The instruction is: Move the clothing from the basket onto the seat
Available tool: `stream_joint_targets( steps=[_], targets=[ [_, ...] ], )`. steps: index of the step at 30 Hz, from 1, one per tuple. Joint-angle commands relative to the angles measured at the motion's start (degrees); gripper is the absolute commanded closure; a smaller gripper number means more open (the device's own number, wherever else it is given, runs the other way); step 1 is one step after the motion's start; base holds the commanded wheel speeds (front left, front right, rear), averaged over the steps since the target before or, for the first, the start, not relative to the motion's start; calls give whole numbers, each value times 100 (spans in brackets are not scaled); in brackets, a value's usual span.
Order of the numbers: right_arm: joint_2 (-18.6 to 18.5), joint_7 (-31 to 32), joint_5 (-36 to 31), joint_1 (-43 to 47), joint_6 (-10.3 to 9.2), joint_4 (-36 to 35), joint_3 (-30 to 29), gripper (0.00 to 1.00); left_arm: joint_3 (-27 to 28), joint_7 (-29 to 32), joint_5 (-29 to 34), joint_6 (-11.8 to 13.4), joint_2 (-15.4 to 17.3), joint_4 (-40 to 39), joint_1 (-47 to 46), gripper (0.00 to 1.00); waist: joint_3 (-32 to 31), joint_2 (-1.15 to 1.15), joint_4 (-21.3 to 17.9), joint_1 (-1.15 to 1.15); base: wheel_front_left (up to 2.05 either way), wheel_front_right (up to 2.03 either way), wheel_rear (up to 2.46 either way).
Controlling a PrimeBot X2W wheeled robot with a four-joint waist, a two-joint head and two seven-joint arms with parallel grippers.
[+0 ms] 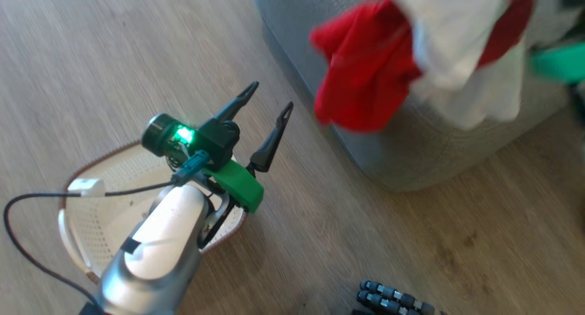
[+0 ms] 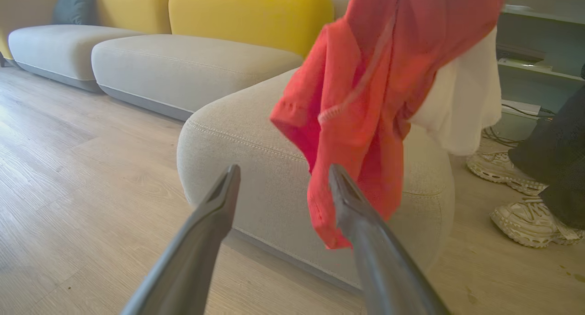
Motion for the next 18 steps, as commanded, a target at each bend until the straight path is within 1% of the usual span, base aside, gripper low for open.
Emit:
stream_joint_targets(
  steps=[1, 4, 5, 9, 14, 18],
  targets=[
    [-164, -37, -47, -213, -2, -91, -25, 100, 210, -30, 53, -22, 101, -234, -235, 0, 222, 0, 16, -1, 0, 0, 0],
    [-500, -37, -196, -850, -2, 274, -200, 100, 213, -30, 103, -33, 190, -313, -269, 0, 499, 0, 86, -1, 0, 0, 0],
    [-725, -26, -305, -1266, -2, 604, -352, 100, 185, -30, 122, -54, 231, -343, -314, 0, 673, 0, 175, -1, 0, 0, 0],
    [-1113, 122, -542, -2001, -2, 1139, -783, 100, 98, -23, 160, -100, 293, -398, -427, 0, 1010, 0, 380, -1, 0, 0, 0],
    [-1532, 422, -874, -2678, -2, 1746, -1706, 100, 5, 33, 195, -138, 350, -476, -608, 0, 1440, 0, 695, -1, 0, 0, 0],
    [-1710, 775, -1179, -2901, -2, 2248, -2563, 100, -72, 70, 223, -162, 390, -523, -738, 0, 1754, 0, 954, -1, 0, 0, 0]
  ],
)
